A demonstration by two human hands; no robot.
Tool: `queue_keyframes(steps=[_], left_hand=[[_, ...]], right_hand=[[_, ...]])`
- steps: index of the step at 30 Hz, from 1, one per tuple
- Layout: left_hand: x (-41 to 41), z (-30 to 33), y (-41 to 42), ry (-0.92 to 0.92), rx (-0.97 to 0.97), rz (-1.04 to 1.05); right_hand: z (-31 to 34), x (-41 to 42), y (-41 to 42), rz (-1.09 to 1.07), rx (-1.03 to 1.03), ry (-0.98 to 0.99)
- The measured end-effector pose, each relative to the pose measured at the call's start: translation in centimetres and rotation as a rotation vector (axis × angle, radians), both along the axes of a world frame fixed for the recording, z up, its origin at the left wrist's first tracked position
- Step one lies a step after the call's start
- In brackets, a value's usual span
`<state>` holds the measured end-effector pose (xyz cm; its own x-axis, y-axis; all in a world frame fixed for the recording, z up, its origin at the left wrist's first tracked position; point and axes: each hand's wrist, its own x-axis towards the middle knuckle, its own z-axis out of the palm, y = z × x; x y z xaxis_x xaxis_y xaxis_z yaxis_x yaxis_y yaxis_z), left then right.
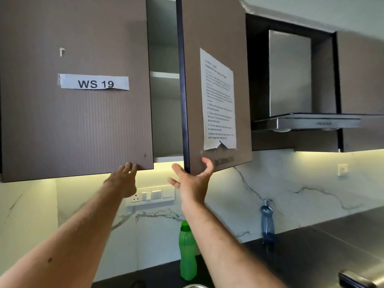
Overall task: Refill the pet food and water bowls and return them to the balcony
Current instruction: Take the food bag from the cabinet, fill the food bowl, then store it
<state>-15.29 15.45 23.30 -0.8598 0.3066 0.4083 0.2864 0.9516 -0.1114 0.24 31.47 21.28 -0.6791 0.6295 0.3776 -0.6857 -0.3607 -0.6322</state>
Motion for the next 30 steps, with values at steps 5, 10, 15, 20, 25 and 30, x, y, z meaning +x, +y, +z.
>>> queue_keyframes(steps=[5, 10, 15, 20, 25, 30], left_hand=[[2.6, -1.2, 0.8, -0.032, -0.030, 0.023], [6.8, -1.8, 4.7, -0.002, -0.065, -0.086], [11.0, -0.4, 7.6, 0.163, 0.008, -0.197], [14.5, 1.6, 9.9, 0.214, 0.042, -0.240], [17.6, 2.5, 13.4, 0.202, 0.041, -0.299], [20.1, 2.3, 17.5, 0.200, 0.045, -0.384]], right_hand=[[-1.5, 5.0, 2.6, -0.557, 0.509, -0.257], [-1.2, 9.8, 6.3, -1.001, 0.972, -0.509], [-1.2, 13.3, 9.1, -1.098, 0.999, -0.535], [-1.7, 16.5, 13.0, -1.172, 0.981, -0.567], [-1.3, 19.6, 17.4, -1.120, 0.858, -0.600], [-0.6, 22.0, 21.7, -1.042, 0.768, -0.702]])
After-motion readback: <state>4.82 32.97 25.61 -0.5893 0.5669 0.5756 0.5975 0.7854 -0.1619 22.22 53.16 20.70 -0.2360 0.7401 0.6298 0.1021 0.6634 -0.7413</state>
